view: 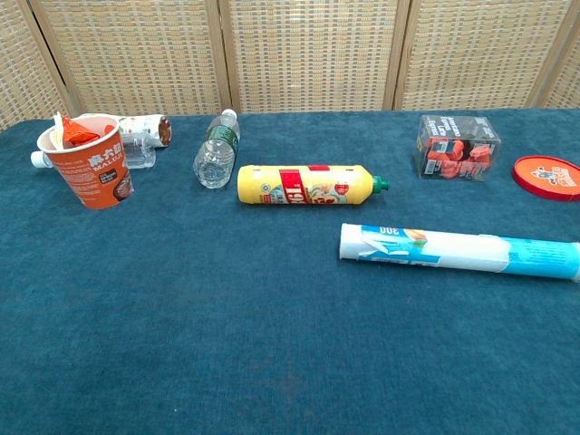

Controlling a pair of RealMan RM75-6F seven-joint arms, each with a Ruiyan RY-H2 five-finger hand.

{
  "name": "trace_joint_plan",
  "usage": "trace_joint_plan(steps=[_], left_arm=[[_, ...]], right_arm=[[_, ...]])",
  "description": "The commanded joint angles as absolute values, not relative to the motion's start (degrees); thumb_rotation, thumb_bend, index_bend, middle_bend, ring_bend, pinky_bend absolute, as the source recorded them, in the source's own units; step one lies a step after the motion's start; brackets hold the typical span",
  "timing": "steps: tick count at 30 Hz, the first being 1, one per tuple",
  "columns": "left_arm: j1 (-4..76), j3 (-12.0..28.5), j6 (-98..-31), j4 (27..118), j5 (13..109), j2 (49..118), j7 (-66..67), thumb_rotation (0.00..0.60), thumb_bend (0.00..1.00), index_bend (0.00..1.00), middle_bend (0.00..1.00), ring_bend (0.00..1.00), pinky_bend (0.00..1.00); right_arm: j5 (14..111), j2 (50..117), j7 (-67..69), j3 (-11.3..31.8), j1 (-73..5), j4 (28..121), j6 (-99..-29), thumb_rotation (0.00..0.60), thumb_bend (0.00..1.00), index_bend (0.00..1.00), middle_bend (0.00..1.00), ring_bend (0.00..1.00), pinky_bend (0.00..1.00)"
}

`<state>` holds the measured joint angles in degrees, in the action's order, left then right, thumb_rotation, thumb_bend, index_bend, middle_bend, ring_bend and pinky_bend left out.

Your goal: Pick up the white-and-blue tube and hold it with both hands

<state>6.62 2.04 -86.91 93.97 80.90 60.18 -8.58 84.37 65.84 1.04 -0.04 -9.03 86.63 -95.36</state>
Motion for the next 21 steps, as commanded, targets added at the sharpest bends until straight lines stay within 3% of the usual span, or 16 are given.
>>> trace_joint_plan(steps=[1, 6, 11, 18, 21], left_arm=[[6.5, 2.3, -86.8, 93.4, 81.0, 60.3, -8.9, 0.593, 0.0, 0.0, 0.0, 0.0, 0.0], [6.4, 2.4, -86.2, 93.1, 81.2, 60.2, -8.9, 0.6, 0.0, 0.0, 0.0, 0.0, 0.0], [6.7, 2.7, -85.2, 93.1, 80.8, 60.2, -8.3, 0.6, 0.0, 0.0, 0.0, 0.0, 0.0], [7.0, 3.2, -84.4, 93.2, 80.2, 60.7, -6.3, 0.6, 0.0, 0.0, 0.0, 0.0, 0.0], [7.0, 3.3, -84.2, 93.2, 80.1, 60.9, -5.7, 0.6, 0.0, 0.0, 0.0, 0.0, 0.0]], right_arm=[[84.4, 65.8, 1.2, 0.4, -8.8, 86.6, -94.8, 0.6, 0.0, 0.0, 0.0, 0.0, 0.0], [84.8, 65.7, 1.3, 0.4, -8.9, 87.4, -93.0, 0.6, 0.0, 0.0, 0.0, 0.0, 0.0], [84.9, 65.5, -2.5, 0.8, -12.5, 90.1, -86.0, 0.6, 0.0, 0.0, 0.0, 0.0, 0.0], [74.9, 66.6, -7.2, 4.1, -21.5, 97.5, -66.7, 0.6, 0.0, 0.0, 0.0, 0.0, 0.0], [68.1, 68.5, -9.2, 6.4, -24.4, 98.3, -61.4, 0.6, 0.0, 0.0, 0.02, 0.0, 0.0]])
